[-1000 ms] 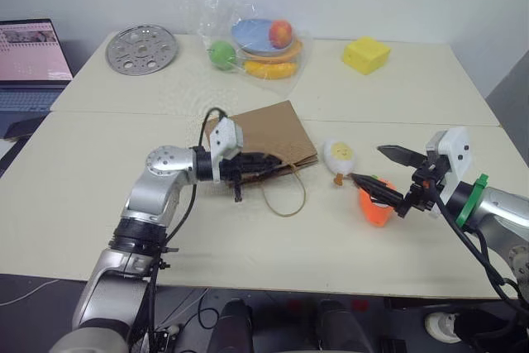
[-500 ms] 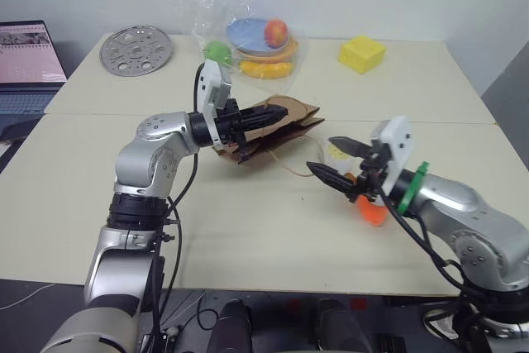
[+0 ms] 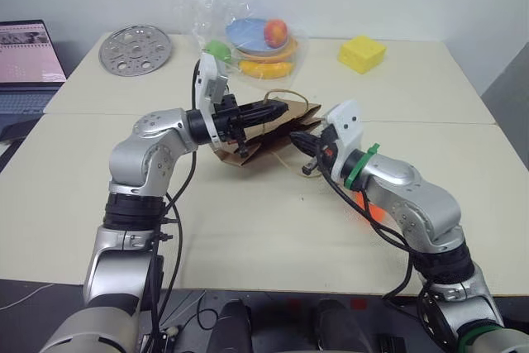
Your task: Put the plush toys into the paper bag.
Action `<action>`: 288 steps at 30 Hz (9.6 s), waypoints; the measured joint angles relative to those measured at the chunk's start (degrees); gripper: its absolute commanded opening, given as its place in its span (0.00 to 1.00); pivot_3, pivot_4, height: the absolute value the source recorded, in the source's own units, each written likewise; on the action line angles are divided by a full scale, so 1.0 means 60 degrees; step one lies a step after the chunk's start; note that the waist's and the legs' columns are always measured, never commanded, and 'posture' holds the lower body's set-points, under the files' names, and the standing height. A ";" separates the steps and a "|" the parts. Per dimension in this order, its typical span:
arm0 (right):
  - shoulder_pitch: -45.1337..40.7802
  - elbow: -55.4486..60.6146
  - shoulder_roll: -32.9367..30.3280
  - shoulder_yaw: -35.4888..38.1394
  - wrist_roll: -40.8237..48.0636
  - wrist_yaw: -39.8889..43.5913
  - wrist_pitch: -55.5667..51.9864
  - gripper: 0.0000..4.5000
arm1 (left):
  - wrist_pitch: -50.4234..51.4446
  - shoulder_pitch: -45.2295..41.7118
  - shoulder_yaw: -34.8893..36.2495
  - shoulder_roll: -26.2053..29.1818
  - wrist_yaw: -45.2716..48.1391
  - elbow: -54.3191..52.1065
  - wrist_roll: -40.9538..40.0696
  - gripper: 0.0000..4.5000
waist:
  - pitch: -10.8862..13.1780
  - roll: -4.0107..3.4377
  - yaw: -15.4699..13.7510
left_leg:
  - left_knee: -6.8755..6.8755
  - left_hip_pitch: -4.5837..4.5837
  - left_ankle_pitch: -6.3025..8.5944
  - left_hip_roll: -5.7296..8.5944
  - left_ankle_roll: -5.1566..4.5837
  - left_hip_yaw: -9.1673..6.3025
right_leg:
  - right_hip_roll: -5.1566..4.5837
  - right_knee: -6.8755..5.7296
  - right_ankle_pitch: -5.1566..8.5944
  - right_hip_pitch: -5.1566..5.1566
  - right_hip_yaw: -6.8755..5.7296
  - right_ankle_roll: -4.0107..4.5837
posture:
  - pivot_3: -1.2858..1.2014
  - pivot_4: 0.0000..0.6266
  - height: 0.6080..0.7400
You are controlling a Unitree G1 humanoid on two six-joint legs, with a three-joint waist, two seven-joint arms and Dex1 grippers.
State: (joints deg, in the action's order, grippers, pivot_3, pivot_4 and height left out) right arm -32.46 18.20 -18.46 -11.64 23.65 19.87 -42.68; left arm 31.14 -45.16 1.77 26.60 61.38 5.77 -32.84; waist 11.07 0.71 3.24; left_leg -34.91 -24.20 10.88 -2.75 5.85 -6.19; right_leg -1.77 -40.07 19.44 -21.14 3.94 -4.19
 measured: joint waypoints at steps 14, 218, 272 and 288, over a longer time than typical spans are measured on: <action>-0.0747 -0.4125 0.1824 -0.1409 -0.2294 0.0316 0.1978 0.00 | 0.0626 -0.0343 0.0566 -0.0054 -0.0435 -0.0271 -0.0894 0.00 | 0.0000 0.0000 -0.0002 | 0.0002 -0.0009 0.0000 -0.0001 0.0001 -0.0006 | 0.0000 -0.0007 0.0000 -0.0009 -0.0008 0.0000 | 0.52 0.24 1.00; 0.2842 -0.1086 -0.0031 0.1830 -0.2195 -0.0287 0.1939 0.00 | 0.0977 -0.1176 0.0850 0.0961 0.1149 0.0928 -0.1009 0.00 | 0.0005 -0.0003 0.0006 | 0.0010 -0.0028 -0.0016 -0.0001 0.0013 -0.0001 | 0.0003 -0.0009 -0.0001 -0.0031 -0.0001 0.0003 | 0.52 0.24 1.00; -0.3292 -0.5214 0.1203 -0.0749 -0.2915 0.2556 0.2283 0.94 | 0.0821 -0.1226 0.0777 0.0938 0.1299 0.0932 -0.0850 0.00 | 0.0007 -0.0007 0.0086 | 0.0010 -0.0042 -0.0019 -0.0001 0.0014 -0.0019 | 0.0001 -0.0014 -0.0002 -0.0045 -0.0025 0.0005 | 0.52 0.24 1.00; -0.0671 -0.0398 -0.0424 0.2960 -0.0899 0.1597 -0.2208 0.99 | 0.0809 -0.1151 0.0818 0.0849 0.1203 0.0913 -0.0856 0.00 | 0.0006 -0.0005 -0.0045 | 0.0008 -0.0041 -0.0018 -0.0001 0.0012 -0.0019 | 0.0000 -0.0016 -0.0002 -0.0038 -0.0022 0.0005 | 0.52 0.24 1.00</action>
State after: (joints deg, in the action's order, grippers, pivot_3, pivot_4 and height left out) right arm -36.48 15.82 -21.01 6.11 18.26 29.46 -55.93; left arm 36.00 -52.06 6.68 31.70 68.60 11.25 -37.97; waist 11.10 0.68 2.97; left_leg -34.87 -24.45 10.77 -2.76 5.92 -6.31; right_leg -1.76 -40.16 19.43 -21.37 3.80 -4.16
